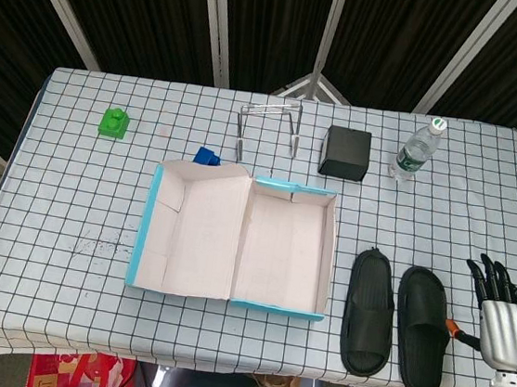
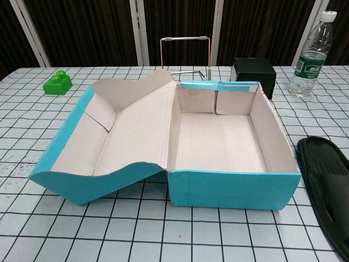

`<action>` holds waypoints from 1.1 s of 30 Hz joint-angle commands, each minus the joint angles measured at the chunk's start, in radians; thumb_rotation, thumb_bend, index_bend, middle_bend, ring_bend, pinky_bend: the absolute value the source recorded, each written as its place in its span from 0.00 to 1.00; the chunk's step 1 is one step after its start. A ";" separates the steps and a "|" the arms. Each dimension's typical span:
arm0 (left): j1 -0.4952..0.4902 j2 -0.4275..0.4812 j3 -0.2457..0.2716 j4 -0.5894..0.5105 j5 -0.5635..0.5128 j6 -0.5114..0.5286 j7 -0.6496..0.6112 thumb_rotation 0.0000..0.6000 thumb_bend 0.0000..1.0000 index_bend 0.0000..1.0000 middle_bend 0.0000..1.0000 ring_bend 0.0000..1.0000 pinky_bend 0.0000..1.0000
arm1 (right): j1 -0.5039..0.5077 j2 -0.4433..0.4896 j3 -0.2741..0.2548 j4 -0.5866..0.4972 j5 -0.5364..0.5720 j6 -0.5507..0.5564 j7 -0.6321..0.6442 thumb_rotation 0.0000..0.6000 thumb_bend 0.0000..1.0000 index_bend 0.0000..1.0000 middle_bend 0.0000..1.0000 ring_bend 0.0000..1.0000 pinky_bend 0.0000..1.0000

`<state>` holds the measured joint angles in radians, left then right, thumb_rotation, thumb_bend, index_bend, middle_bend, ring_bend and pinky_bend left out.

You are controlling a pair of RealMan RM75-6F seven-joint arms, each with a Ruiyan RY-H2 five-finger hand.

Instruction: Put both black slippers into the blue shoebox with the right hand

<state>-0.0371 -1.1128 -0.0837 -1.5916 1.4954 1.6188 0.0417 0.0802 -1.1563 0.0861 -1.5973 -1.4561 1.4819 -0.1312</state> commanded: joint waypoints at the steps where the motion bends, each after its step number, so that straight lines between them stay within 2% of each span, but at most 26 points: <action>1: 0.007 0.005 -0.004 0.001 0.000 0.012 -0.018 1.00 0.07 0.10 0.00 0.00 0.01 | -0.003 0.002 -0.002 -0.003 0.004 -0.001 -0.007 1.00 0.12 0.12 0.05 0.04 0.23; 6: 0.011 0.015 -0.004 -0.001 0.006 0.020 -0.038 1.00 0.15 0.10 0.00 0.00 0.01 | -0.009 0.008 -0.004 -0.008 0.005 0.006 -0.006 1.00 0.12 0.12 0.05 0.04 0.23; 11: 0.022 0.015 -0.002 0.005 0.039 0.058 -0.056 1.00 0.18 0.10 0.00 0.00 0.01 | -0.012 0.010 -0.003 -0.014 0.000 0.014 0.003 1.00 0.12 0.12 0.05 0.04 0.23; 13: 0.025 0.016 -0.001 0.010 0.052 0.071 -0.071 1.00 0.29 0.11 0.00 0.00 0.01 | -0.011 0.008 -0.003 -0.013 -0.004 0.015 0.004 1.00 0.12 0.12 0.05 0.04 0.23; 15: 0.026 0.015 -0.004 0.018 0.062 0.084 -0.086 1.00 0.51 0.12 0.01 0.00 0.01 | -0.009 0.005 -0.003 -0.011 -0.004 0.011 -0.001 1.00 0.12 0.12 0.05 0.04 0.23; 17: 0.025 0.006 -0.011 0.033 0.065 0.095 -0.103 1.00 0.64 0.12 0.01 0.00 0.01 | -0.005 0.001 -0.004 -0.008 0.004 0.000 -0.014 1.00 0.12 0.12 0.05 0.04 0.23; 19: 0.023 0.001 -0.012 0.043 0.062 0.092 -0.109 1.00 0.70 0.12 0.01 0.00 0.01 | -0.002 -0.003 -0.003 -0.007 0.011 -0.010 -0.020 1.00 0.12 0.12 0.05 0.04 0.23; 29: 0.022 0.001 -0.007 0.033 0.064 0.080 -0.081 1.00 0.71 0.13 0.01 0.00 0.02 | -0.002 0.008 -0.015 -0.016 -0.005 -0.016 -0.004 1.00 0.12 0.12 0.05 0.04 0.23; 33: 0.020 0.002 -0.005 0.029 0.061 0.070 -0.075 1.00 0.71 0.12 0.01 0.00 0.02 | -0.008 0.021 -0.020 -0.071 0.022 -0.033 -0.018 1.00 0.12 0.12 0.05 0.05 0.23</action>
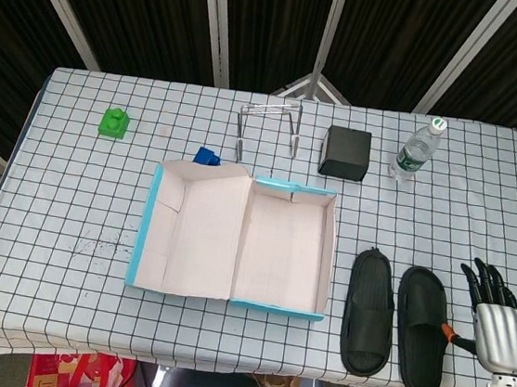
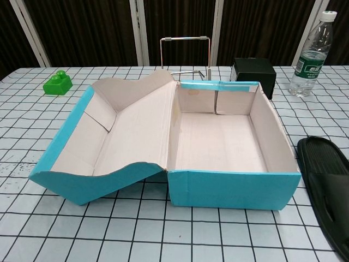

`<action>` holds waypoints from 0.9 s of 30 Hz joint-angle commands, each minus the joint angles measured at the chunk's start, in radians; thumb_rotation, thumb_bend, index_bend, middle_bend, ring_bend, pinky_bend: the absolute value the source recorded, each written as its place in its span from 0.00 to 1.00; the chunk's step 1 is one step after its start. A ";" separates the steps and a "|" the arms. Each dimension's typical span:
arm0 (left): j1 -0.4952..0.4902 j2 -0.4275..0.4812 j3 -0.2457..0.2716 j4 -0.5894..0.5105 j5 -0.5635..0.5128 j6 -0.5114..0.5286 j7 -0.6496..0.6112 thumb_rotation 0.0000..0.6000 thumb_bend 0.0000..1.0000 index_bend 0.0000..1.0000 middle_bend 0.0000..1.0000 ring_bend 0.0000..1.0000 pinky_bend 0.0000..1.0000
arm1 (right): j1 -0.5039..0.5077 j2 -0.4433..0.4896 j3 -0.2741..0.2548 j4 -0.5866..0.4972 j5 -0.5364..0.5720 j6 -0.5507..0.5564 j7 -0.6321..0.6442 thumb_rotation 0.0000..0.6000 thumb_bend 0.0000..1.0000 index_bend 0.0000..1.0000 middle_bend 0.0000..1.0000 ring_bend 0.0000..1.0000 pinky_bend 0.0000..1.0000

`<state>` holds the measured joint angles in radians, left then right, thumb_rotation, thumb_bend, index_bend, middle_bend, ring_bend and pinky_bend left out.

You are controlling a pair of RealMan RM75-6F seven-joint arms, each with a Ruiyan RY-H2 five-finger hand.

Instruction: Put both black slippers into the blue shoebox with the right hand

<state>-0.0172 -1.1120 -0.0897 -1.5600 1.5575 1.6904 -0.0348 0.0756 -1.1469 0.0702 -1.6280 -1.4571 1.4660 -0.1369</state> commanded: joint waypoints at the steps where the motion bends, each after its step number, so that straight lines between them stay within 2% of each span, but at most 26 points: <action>1: 0.000 0.002 0.000 -0.003 -0.001 0.000 0.000 1.00 0.71 0.12 0.01 0.00 0.02 | -0.002 0.025 -0.008 -0.077 0.037 -0.035 -0.015 1.00 0.12 0.12 0.05 0.05 0.23; 6: 0.000 0.002 -0.005 -0.003 -0.015 -0.006 -0.002 1.00 0.71 0.12 0.01 0.00 0.02 | 0.028 0.175 -0.073 -0.277 0.003 -0.158 -0.063 1.00 0.12 0.13 0.05 0.06 0.23; 10: -0.002 0.007 -0.007 -0.007 -0.041 -0.030 0.001 1.00 0.71 0.12 0.01 0.00 0.02 | 0.016 0.201 -0.100 -0.379 -0.020 -0.145 -0.190 1.00 0.12 0.15 0.05 0.06 0.23; 15: -0.002 0.012 -0.013 -0.010 -0.052 -0.035 -0.010 1.00 0.71 0.12 0.01 0.00 0.02 | -0.015 0.163 -0.135 -0.464 -0.006 -0.130 -0.269 1.00 0.12 0.16 0.05 0.06 0.23; 19: 0.000 0.014 -0.015 -0.006 -0.055 -0.032 -0.022 1.00 0.71 0.12 0.01 0.00 0.02 | -0.033 0.111 -0.160 -0.485 -0.009 -0.126 -0.340 1.00 0.12 0.16 0.05 0.06 0.23; 22: -0.001 0.015 -0.017 -0.001 -0.058 -0.036 -0.030 1.00 0.71 0.12 0.01 0.00 0.02 | -0.040 0.054 -0.167 -0.475 -0.011 -0.122 -0.399 1.00 0.12 0.16 0.05 0.06 0.23; 27: -0.003 0.017 -0.019 0.005 -0.063 -0.042 -0.042 1.00 0.71 0.12 0.01 0.00 0.02 | -0.046 -0.078 -0.147 -0.403 -0.011 -0.099 -0.483 1.00 0.12 0.16 0.05 0.06 0.23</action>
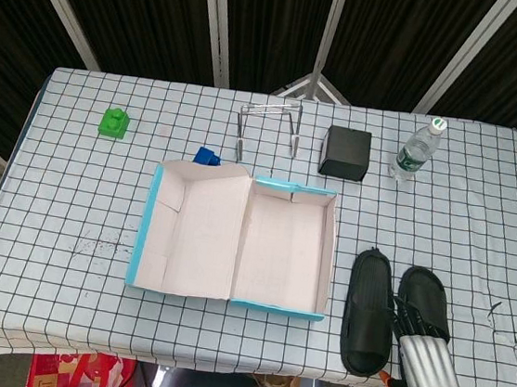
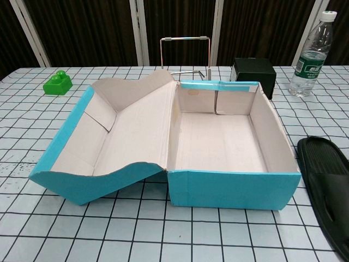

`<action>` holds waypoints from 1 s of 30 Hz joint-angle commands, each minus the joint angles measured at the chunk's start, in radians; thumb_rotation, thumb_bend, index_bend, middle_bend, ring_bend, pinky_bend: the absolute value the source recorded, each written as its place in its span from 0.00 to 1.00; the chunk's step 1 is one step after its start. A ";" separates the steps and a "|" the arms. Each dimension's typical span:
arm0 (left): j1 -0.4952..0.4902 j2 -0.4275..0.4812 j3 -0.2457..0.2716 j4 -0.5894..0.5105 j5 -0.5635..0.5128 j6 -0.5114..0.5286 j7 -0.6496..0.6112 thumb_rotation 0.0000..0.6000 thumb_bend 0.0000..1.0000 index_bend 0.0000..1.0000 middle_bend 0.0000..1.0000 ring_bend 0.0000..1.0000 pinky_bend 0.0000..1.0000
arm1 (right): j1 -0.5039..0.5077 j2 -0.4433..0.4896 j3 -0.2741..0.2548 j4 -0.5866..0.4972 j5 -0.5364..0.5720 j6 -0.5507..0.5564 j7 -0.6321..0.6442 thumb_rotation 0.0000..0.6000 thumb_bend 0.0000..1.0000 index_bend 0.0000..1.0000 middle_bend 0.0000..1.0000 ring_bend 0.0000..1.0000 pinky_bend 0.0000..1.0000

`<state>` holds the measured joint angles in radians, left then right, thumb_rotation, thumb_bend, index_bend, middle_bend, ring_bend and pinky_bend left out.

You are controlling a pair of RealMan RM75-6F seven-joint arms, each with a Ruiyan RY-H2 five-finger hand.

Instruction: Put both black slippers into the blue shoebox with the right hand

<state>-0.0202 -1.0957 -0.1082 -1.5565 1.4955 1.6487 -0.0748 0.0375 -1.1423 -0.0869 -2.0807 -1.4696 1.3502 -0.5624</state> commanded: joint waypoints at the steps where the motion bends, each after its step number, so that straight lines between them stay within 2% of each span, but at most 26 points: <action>1: 0.000 0.000 -0.001 0.002 -0.001 -0.001 -0.003 1.00 0.71 0.12 0.01 0.00 0.02 | -0.007 -0.108 0.015 0.064 0.010 0.016 -0.069 1.00 0.12 0.16 0.05 0.06 0.23; 7: -0.001 0.000 -0.001 0.003 -0.001 -0.002 -0.002 1.00 0.71 0.13 0.01 0.00 0.02 | 0.009 -0.198 0.045 0.126 0.063 -0.003 -0.085 1.00 0.12 0.16 0.05 0.06 0.23; 15: -0.006 -0.006 0.000 0.001 0.002 -0.009 0.019 1.00 0.71 0.13 0.01 0.00 0.02 | 0.030 -0.266 0.061 0.201 0.092 -0.014 -0.122 1.00 0.12 0.16 0.05 0.06 0.23; 30: -0.009 -0.010 0.000 0.000 0.000 -0.013 0.034 1.00 0.71 0.13 0.01 0.00 0.02 | 0.063 -0.300 0.075 0.251 0.142 -0.032 -0.175 1.00 0.12 0.21 0.05 0.06 0.23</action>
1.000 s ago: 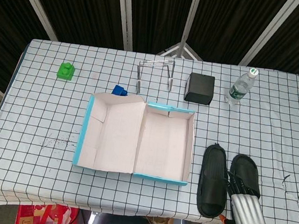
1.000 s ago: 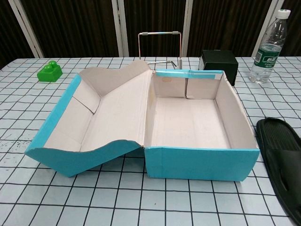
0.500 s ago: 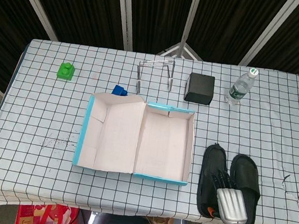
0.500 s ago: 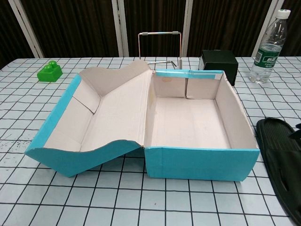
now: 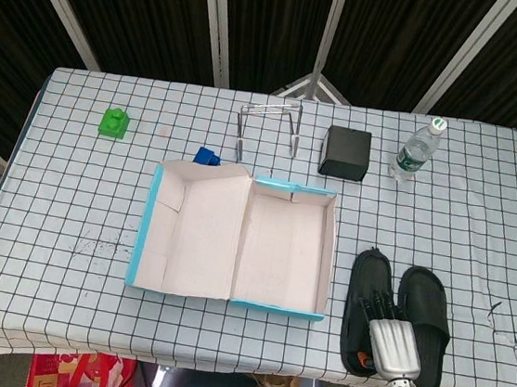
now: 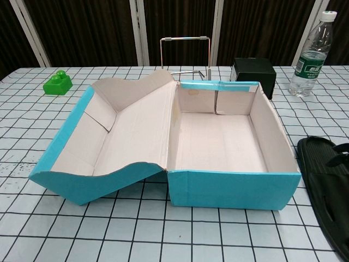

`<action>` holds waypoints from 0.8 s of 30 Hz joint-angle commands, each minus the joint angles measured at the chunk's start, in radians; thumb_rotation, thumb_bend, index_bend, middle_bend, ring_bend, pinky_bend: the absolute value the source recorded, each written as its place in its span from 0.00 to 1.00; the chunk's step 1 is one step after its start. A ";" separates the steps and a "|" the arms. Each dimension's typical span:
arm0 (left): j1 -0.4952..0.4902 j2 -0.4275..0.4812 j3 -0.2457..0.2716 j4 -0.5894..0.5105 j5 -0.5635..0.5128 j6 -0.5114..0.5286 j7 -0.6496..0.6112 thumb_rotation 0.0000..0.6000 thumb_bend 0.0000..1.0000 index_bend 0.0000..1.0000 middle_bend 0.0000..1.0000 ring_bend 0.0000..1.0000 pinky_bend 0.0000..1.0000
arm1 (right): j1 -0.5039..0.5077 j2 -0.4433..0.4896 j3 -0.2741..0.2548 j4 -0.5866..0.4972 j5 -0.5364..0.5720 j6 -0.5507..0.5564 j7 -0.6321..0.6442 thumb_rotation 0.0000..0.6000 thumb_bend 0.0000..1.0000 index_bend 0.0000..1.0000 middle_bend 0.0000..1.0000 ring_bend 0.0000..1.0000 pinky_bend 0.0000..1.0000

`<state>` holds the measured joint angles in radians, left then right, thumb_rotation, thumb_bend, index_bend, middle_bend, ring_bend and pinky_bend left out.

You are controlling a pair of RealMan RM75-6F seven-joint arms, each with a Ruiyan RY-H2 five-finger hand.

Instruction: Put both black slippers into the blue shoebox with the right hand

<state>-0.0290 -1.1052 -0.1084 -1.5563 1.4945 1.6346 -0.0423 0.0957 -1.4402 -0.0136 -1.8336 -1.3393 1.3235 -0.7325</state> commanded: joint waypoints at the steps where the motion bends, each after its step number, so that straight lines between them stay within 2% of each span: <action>1: 0.000 -0.001 0.000 0.000 0.000 0.002 0.002 1.00 0.71 0.13 0.01 0.00 0.02 | 0.006 -0.002 0.001 0.005 0.016 -0.008 -0.006 1.00 0.13 0.21 0.05 0.06 0.23; 6: -0.001 -0.002 -0.001 -0.001 -0.003 -0.002 0.007 1.00 0.71 0.13 0.01 0.00 0.02 | 0.012 0.004 -0.005 0.007 0.031 -0.013 -0.018 1.00 0.12 0.23 0.08 0.06 0.23; 9: -0.002 -0.003 0.001 -0.002 -0.002 -0.004 0.013 1.00 0.71 0.13 0.01 0.00 0.02 | 0.015 0.004 -0.006 0.007 0.031 -0.009 -0.015 1.00 0.12 0.28 0.15 0.06 0.23; 15: -0.001 -0.003 0.001 -0.005 0.002 0.001 0.015 1.00 0.71 0.13 0.01 0.00 0.02 | 0.019 -0.011 -0.008 0.021 0.012 0.003 0.005 1.00 0.13 0.42 0.31 0.14 0.23; 21: 0.000 -0.003 0.000 -0.003 0.000 0.002 0.010 1.00 0.71 0.13 0.01 0.00 0.02 | 0.024 -0.026 -0.008 0.042 -0.016 0.009 0.050 1.00 0.27 0.53 0.38 0.20 0.23; 24: 0.000 -0.003 -0.001 -0.002 -0.001 0.001 0.009 1.00 0.71 0.14 0.01 0.00 0.02 | 0.025 -0.031 -0.008 0.055 -0.023 0.012 0.070 1.00 0.31 0.55 0.40 0.21 0.23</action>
<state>-0.0292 -1.1079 -0.1089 -1.5582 1.4937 1.6359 -0.0334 0.1202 -1.4687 -0.0214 -1.7823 -1.3592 1.3338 -0.6661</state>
